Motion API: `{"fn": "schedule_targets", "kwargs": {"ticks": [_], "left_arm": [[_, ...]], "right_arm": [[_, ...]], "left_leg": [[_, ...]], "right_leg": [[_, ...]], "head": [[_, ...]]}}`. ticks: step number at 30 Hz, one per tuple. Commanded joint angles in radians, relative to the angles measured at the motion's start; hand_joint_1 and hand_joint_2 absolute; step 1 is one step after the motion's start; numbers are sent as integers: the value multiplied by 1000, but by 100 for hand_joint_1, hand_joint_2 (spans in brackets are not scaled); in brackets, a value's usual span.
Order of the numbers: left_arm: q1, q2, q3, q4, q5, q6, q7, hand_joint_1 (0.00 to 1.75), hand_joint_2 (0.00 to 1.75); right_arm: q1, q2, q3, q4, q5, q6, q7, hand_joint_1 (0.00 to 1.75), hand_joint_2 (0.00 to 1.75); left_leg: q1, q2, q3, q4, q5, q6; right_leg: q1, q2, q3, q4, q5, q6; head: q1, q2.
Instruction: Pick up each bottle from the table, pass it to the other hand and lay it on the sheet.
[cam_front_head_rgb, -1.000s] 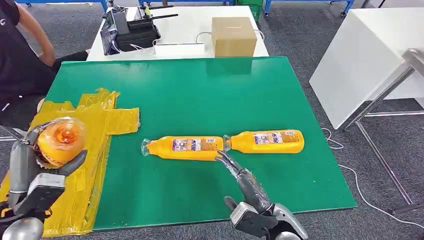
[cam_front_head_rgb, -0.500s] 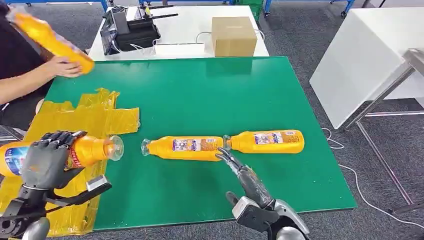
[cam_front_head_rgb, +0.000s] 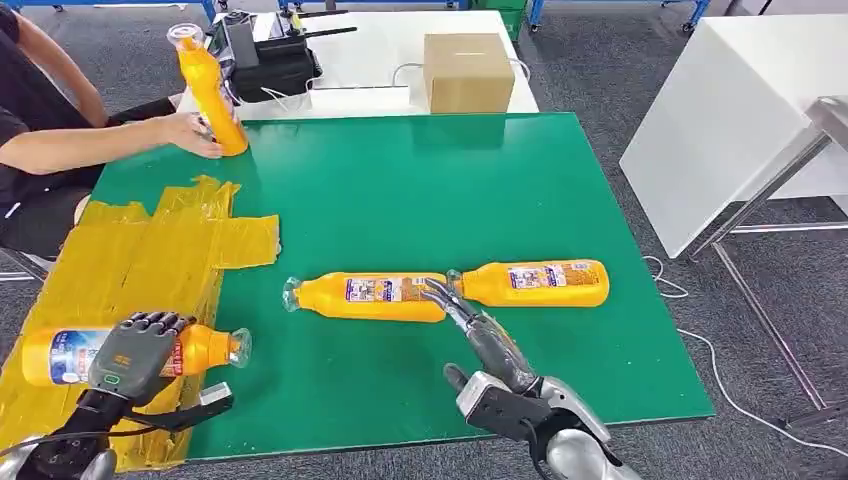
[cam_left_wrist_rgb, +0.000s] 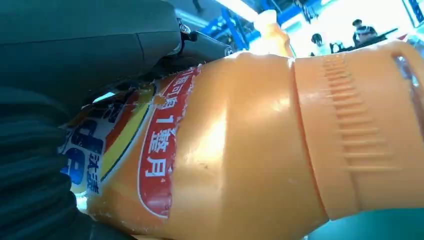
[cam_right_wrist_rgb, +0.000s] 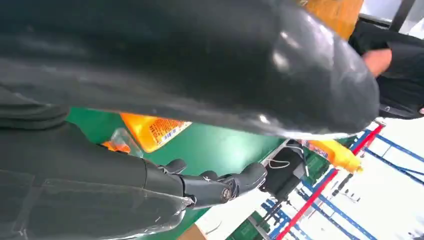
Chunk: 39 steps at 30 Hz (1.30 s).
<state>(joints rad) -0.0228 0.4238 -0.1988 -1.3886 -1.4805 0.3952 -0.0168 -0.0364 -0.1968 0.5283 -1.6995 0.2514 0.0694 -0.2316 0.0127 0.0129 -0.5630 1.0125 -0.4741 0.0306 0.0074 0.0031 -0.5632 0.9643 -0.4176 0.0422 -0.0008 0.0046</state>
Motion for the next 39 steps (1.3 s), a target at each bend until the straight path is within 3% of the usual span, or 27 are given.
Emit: {"fn": "schedule_targets", "kwargs": {"ticks": [1,2,3,5,6,12,17,24,25,28,29,39], "left_arm": [[-55,5,-33,105,6,-5,-4,131,175],[-55,5,-33,105,6,-5,-4,131,175],[-56,8,-32,104,6,-7,-5,0,175],[-54,13,-25,104,44,-13,-31,0,175],[-54,15,-17,106,54,-15,-32,0,0],[-56,6,17,89,132,-17,-79,0,0],[-106,-38,9,83,180,67,-125,0,0],[-151,-129,32,59,354,134,-158,0,0],[-142,-160,60,28,438,168,-194,0,0],[-125,-266,146,-94,744,182,-319,0,0],[-124,-306,170,-160,892,122,-347,0,0],[-120,-310,179,-180,891,110,-337,0,0]], "right_arm": [[-34,2,15,59,-1,-1,7,0,0],[-34,2,15,59,-1,-1,7,0,0],[-34,2,16,59,0,-1,7,0,0],[-36,1,17,60,1,0,8,0,0],[-36,0,17,61,2,0,9,0,0],[-53,0,27,83,17,1,24,0,0],[-211,22,54,252,98,-12,130,0,0],[-343,51,90,404,178,-9,174,0,0],[-358,52,99,411,197,-11,187,0,175],[-404,61,113,464,246,-14,238,0,175],[-429,70,116,501,275,-20,259,0,175],[-437,76,114,519,278,-19,258,0,175]], "left_leg": [[-2,-2,5,-3,0,-1],[-1,-1,2,-1,0,-1],[-1,-2,3,-2,0,-1],[-1,-1,2,-1,0,-1],[0,-1,1,-1,0,-1],[0,0,1,-1,0,-1],[-1,0,2,-1,1,-1],[-1,-1,1,-1,3,-1],[-1,-2,2,-1,3,-1],[-2,-1,1,0,2,-1],[-1,-1,0,0,2,0],[-1,-1,0,0,2,-1]], "right_leg": [[-2,-1,4,0,-1,0],[-1,0,2,0,0,0],[-2,-1,3,0,-1,0],[-1,-1,1,0,0,0],[0,0,1,0,0,0],[0,0,1,0,0,0],[-2,1,1,1,0,0],[-1,0,1,0,1,0],[-2,-1,2,0,1,0],[-2,0,1,2,0,1],[-2,0,0,3,1,0],[-2,-1,0,3,1,0]], "head": [[0,0],[0,0],[0,0],[0,0],[0,0],[0,0],[0,0],[0,0],[0,0],[0,0],[0,0],[0,0]]}}
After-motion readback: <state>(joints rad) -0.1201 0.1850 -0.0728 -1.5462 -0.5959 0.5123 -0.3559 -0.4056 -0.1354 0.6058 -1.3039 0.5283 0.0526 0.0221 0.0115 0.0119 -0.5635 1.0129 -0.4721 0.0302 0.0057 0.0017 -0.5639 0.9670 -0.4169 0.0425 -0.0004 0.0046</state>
